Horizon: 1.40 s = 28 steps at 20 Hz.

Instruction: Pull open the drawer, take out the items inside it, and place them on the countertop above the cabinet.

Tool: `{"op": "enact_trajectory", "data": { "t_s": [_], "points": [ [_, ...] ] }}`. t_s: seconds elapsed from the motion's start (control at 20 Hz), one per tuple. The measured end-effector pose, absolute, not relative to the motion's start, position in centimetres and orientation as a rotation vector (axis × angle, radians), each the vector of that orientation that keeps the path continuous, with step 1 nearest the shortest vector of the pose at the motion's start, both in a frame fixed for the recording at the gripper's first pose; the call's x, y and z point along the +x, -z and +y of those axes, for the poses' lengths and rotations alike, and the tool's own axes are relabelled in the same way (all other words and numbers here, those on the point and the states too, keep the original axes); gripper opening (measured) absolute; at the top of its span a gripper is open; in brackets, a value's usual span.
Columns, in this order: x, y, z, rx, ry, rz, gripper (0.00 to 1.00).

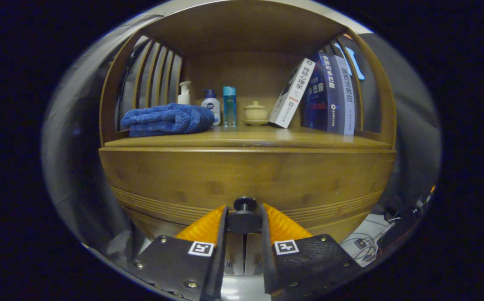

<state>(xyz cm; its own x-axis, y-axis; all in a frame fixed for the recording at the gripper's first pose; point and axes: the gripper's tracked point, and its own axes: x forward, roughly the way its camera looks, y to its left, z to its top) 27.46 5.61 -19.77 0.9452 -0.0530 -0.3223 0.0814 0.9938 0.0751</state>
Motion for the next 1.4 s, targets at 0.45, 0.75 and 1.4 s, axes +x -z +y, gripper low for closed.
{"op": "enact_trajectory", "data": {
  "t_s": [0.45,0.75,1.4],
  "points": [
    [21.9,24.7,5.2,0.063,0.134,0.454,0.28],
    [12.7,30.0,5.4,-0.009,0.077,0.538,0.04],
    [21.7,19.4,6.4,0.034,0.017,0.314,0.35]
  ]
}}
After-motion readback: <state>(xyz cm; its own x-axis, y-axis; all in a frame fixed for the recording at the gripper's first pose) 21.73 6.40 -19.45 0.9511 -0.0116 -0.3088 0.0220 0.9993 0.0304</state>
